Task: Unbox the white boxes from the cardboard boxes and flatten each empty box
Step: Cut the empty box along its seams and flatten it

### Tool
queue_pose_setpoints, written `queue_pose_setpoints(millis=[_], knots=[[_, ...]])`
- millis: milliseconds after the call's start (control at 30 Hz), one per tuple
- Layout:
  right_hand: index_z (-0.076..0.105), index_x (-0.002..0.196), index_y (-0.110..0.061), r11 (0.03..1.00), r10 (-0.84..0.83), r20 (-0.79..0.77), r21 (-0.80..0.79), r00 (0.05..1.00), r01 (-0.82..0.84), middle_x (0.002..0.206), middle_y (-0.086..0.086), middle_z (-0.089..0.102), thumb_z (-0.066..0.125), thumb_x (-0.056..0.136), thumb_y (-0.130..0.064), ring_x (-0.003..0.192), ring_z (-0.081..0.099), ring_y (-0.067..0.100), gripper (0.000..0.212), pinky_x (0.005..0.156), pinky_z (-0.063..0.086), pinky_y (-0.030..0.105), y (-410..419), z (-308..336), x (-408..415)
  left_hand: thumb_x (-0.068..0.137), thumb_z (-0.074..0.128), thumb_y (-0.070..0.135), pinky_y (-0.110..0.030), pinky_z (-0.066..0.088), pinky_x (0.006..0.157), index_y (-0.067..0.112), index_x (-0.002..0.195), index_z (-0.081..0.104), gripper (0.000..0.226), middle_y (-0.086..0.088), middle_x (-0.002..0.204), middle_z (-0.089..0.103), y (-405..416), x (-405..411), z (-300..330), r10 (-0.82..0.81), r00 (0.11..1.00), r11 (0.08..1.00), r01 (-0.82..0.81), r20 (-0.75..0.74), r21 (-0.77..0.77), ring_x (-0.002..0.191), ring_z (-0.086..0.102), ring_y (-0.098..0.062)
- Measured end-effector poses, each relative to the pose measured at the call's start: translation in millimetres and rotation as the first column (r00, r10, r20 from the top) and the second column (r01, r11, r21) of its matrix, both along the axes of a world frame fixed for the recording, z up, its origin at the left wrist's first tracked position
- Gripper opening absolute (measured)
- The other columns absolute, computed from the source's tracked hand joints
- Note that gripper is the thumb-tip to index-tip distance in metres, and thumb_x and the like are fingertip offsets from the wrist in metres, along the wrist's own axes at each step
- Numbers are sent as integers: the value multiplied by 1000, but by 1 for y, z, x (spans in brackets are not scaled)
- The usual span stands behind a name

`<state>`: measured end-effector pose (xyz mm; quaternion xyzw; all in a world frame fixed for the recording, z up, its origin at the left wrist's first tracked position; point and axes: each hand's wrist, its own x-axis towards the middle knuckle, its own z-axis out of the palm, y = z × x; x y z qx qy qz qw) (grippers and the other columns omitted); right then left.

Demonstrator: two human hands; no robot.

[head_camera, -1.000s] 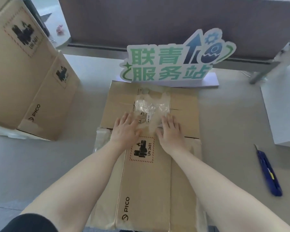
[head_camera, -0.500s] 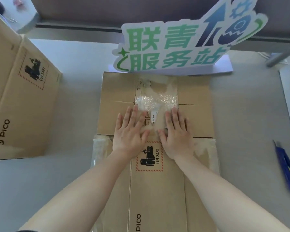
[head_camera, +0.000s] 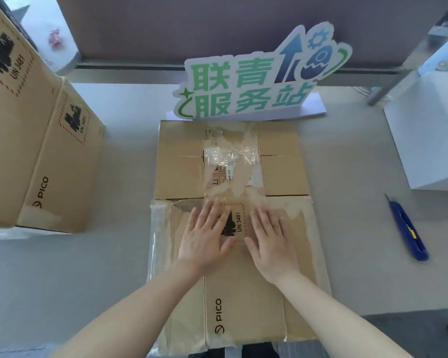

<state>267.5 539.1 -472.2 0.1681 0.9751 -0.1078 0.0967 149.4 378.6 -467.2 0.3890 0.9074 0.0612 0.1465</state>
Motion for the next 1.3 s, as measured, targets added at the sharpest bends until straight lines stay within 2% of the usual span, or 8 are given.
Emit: queue_pose_setpoints(millis=[267, 533, 633, 767, 900, 1067, 1200, 1300], knots=[[5, 159, -17, 997, -38, 14, 61, 999, 37, 166, 5, -5, 4, 99, -62, 153, -6, 23, 75, 122, 0, 46, -15, -15, 21, 97, 13, 66, -40, -11, 121, 26, 155, -11, 74, -2, 160, -25, -9, 18, -16, 8, 999, 999, -9, -40, -35, 145, -30, -14], [14, 158, -18, 998, -64, -66, -25, 996, 63, 166, 3, 6, 17, 102, -54, 153, 0, 19, 67, 123, 7, 46, -17, -14, 24, 99, 15, 56, -34, -11, 121, 25, 157, 6, 66, 0, 164, -9, -14, 20, -20, 23, 1000, 999, -23, -3, 46, 149, -17, -12], [30, 154, -16, 952, -289, -214, -166, 933, 256, 161, 3, 27, 39, 102, -42, 149, 21, 22, 59, 119, 21, 46, 7, 2, 15, 100, 22, 51, -38, -6, 122, 20, 156, 18, 64, 0, 165, 7, -22, 3, -5, 189, 982, 971, -191, 27, 141, 152, 0, -15], [40, 144, -2, 745, -667, -202, -218, 717, 631, 148, 21, 41, 60, 93, -33, 131, 39, 39, 62, 107, 33, 48, 69, 19, -16, 99, 44, 40, -47, 6, 122, 16, 156, 15, 67, -5, 164, 7, -28, -48, 24, 660, 736, 722, -677, 151, 144, 150, 6, -26], [40, 140, 0, 613, -770, -16, -296, 638, 733, 139, 24, 46, 59, 93, -39, 127, 45, 40, 64, 101, 39, 45, 101, 29, -44, 94, 54, 44, -49, 30, 110, 8, 152, 22, 76, -16, 155, 29, -33, -91, 33, 797, 496, 510, -858, 345, 57, 142, 26, -36], [54, 121, -3, 516, -811, 83, -364, 579, 775, 122, 18, 61, 67, 85, -48, 114, 58, 36, 59, 89, 45, 41, 117, 26, -60, 82, 68, 42, -35, 44, 79, 5, 128, 49, 62, -9, 120, 57, -31, -113, 34, 760, 394, 433, -900, 517, 49, 108, 58, -32], [60, 112, -3, 457, -823, 144, -406, 549, 791, 111, 15, 67, 69, 74, -57, 105, 63, 35, 67, 88, 51, 41, 120, 22, -57, 76, 76, 37, -31, 44, 61, 8, 108, 56, 48, -3, 98, 65, -41, -114, 26, 718, 375, 420, -905, 587, 64, 79, 61, -24], [62, 117, -5, 444, -813, 170, -438, 557, 782, 117, 10, 66, 69, 82, -54, 108, 62, 34, 61, 93, 49, 41, 118, 22, -54, 77, 76, 36, -30, 44, 56, 9, 98, 61, 38, -4, 91, 68, -51, -113, 22, 694, 377, 430, -900, 614, 68, 71, 62, -23]])
